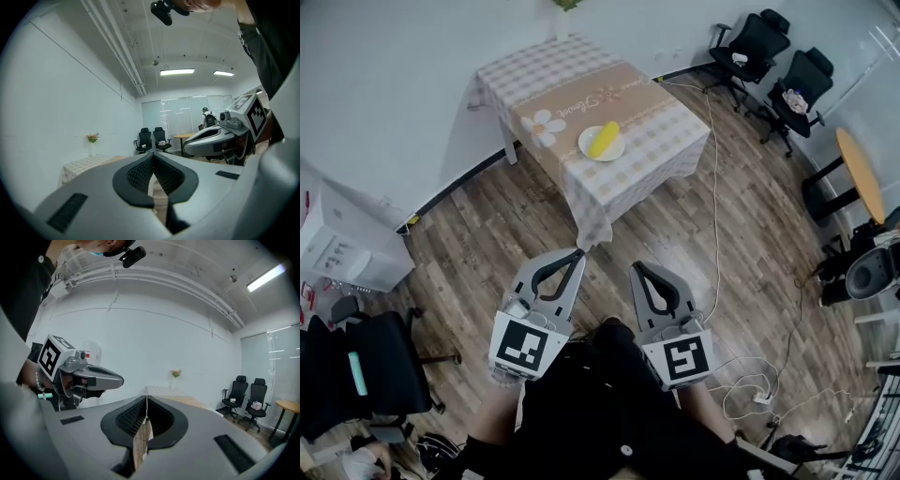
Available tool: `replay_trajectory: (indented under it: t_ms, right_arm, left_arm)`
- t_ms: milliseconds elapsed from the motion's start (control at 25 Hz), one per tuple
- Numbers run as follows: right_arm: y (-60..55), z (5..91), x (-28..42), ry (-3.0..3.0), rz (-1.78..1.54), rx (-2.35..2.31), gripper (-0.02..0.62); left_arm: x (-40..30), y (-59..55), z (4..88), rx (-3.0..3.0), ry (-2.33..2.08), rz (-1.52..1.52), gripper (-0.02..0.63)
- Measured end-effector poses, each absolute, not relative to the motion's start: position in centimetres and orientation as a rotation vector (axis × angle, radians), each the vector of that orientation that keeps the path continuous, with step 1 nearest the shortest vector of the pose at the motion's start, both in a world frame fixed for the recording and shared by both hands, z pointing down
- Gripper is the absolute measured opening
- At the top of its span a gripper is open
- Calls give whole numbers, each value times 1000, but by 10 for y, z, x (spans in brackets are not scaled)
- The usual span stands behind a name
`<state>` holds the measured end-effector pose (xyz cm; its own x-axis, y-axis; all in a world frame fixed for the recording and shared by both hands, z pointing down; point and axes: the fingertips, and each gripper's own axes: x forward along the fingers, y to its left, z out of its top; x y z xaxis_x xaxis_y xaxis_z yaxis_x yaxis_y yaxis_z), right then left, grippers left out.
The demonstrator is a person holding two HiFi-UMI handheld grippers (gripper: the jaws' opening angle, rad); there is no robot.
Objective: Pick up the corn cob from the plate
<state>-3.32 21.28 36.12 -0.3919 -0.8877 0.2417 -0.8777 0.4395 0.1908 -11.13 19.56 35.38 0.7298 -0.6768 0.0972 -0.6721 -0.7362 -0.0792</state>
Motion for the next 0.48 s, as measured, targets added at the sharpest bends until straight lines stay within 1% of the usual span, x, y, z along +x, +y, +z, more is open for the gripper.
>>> replay_trajectory:
  t_ms: [480]
  right_arm:
    - [215,366,-35,-2385,-65,1481,43]
  left_arm:
    - [-111,198,355,-2892,1130,-161,12]
